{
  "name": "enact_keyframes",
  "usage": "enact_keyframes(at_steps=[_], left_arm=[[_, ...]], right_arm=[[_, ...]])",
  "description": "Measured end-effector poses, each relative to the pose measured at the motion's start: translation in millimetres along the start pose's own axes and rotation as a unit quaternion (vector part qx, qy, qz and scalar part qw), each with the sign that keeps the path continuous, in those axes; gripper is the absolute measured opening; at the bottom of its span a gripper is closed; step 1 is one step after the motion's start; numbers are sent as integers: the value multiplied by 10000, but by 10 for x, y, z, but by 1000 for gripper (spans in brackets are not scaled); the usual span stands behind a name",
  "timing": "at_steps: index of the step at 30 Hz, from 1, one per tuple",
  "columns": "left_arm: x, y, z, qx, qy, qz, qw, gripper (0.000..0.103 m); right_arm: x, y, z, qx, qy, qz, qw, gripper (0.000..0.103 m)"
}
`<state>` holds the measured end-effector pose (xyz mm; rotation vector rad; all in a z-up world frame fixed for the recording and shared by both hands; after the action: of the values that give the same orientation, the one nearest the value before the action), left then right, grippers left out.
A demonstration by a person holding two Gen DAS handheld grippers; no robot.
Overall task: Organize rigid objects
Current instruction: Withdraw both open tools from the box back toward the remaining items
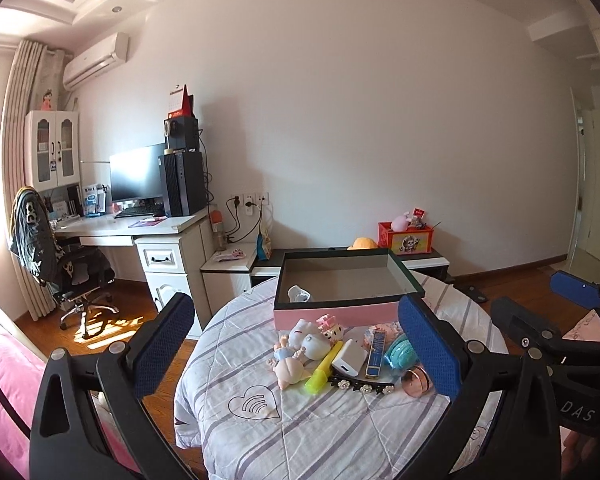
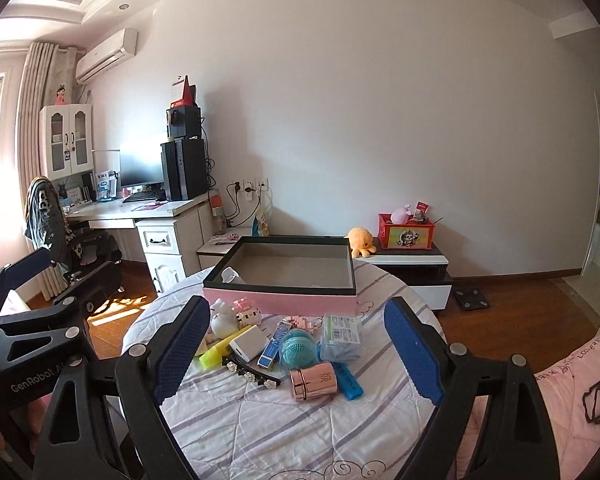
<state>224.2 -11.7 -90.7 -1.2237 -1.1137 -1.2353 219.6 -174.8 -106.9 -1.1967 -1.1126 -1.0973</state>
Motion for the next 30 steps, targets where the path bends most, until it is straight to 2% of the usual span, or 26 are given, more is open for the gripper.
enact_keyframes(at_steps=[9,15,19,22,26,30], left_arm=[[71,-195,20,55,-2,-149,9999,103],[-92,-88,21,-22,-46,57,10000,103],[-394,100,-2,-180,-86,475,9987,103],[-701,281,-27,-319,-140,932,9950,103],[-1117,526,5,-340,-231,1519,9875,103],[-1445,728,59,-256,-229,1921,9808,103]], right_arm=[[85,-248,59,-27,-71,-205,9998,90],[-42,-168,53,-3,-105,-91,9999,90],[-264,-7,16,20,-91,167,9998,90],[-504,167,-40,-30,-79,478,9988,90],[-925,452,-129,-70,-17,990,9951,90],[-1327,748,-247,-154,9,1483,9888,90]])
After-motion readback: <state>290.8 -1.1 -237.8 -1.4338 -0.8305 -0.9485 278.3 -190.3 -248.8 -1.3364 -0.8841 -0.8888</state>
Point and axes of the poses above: each gripper's, at about its wrist camera, not at the fingertips, and y roughly the way its jaws point, z to its left, x to its top, the point moved 10 cm from there along y, roughly the way its jaws point, and after that the axes turned 12 degrees about -z, right-handed, at the moved point
